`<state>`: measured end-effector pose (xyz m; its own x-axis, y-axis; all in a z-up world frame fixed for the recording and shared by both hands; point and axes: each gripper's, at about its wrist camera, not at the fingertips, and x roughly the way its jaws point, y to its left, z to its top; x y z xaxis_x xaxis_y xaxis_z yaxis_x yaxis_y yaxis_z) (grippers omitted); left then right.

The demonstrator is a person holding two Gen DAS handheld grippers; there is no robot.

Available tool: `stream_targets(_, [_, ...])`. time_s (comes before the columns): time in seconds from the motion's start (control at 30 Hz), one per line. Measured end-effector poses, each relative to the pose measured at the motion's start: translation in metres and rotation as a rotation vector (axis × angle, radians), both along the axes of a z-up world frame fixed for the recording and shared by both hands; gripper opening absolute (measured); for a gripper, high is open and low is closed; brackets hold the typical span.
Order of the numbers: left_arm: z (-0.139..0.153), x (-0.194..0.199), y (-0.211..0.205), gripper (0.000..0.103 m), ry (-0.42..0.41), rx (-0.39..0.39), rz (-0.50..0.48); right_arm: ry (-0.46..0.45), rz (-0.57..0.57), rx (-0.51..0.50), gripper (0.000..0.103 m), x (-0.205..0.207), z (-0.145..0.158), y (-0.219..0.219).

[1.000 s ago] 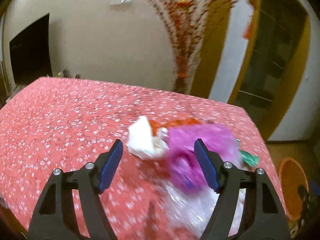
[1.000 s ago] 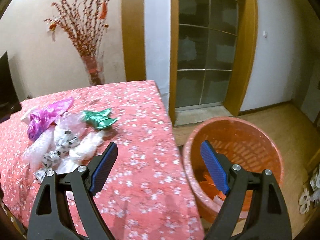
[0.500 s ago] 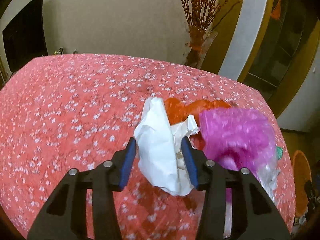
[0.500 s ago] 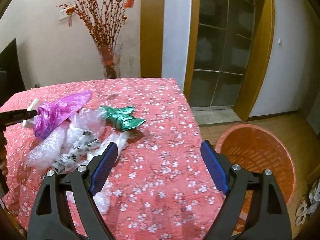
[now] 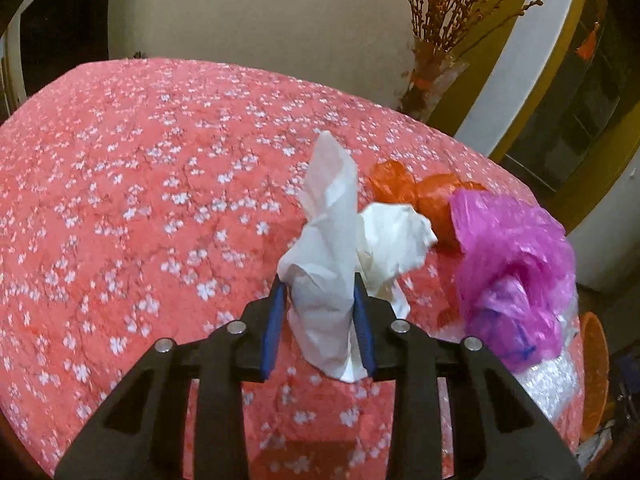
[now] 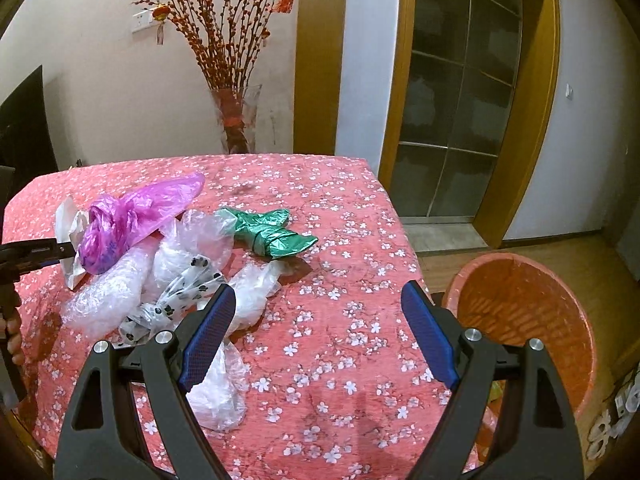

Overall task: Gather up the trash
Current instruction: 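Return both grippers to the table and grasp white tissue with the left gripper, then grasp the purple bag with the right gripper while the left gripper holds the tissue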

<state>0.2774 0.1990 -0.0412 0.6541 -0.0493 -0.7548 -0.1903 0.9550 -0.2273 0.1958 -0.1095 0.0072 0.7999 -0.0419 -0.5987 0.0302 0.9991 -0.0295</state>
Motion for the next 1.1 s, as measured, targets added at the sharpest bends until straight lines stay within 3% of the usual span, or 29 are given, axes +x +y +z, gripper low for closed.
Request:
stream_targets(0.13, [0.000,0.003,0.003,0.016,-0.029,0.002,-0.017,-0.007,0.018,0.007,0.084,0.001,0.002,0.008])
stream_targets(0.37, [0.012,-0.012,0.023,0.014,-0.079,0.047,0.008,-0.017,0.116,0.072,0.078,0.014,0.015,0.037])
stream_targets(0.47, [0.021,-0.022,0.036,0.014,-0.102,0.072,0.038,-0.011,0.174,0.112,0.071,0.025,0.020,0.056])
stream_targets(0.6, [0.030,-0.033,0.052,0.014,-0.124,0.104,0.072,0.022,0.264,0.148,0.053,0.050,0.021,0.092])
stream_targets(0.73, [0.034,-0.040,0.064,0.014,-0.133,0.114,0.089,0.047,0.323,0.166,0.052,0.069,0.020,0.124])
stream_targets(0.87, [0.034,-0.042,0.071,0.015,-0.134,0.107,0.097,0.081,0.351,0.107,0.051,0.088,0.013,0.150])
stream_targets(1.0, [0.032,-0.044,0.071,0.015,-0.132,0.094,0.093,0.165,0.350,0.067,0.016,0.099,-0.006,0.155])
stream_targets(1.1, [0.033,-0.044,0.070,0.015,-0.135,0.089,0.083,0.155,0.342,0.089,0.011,0.095,-0.006,0.146])
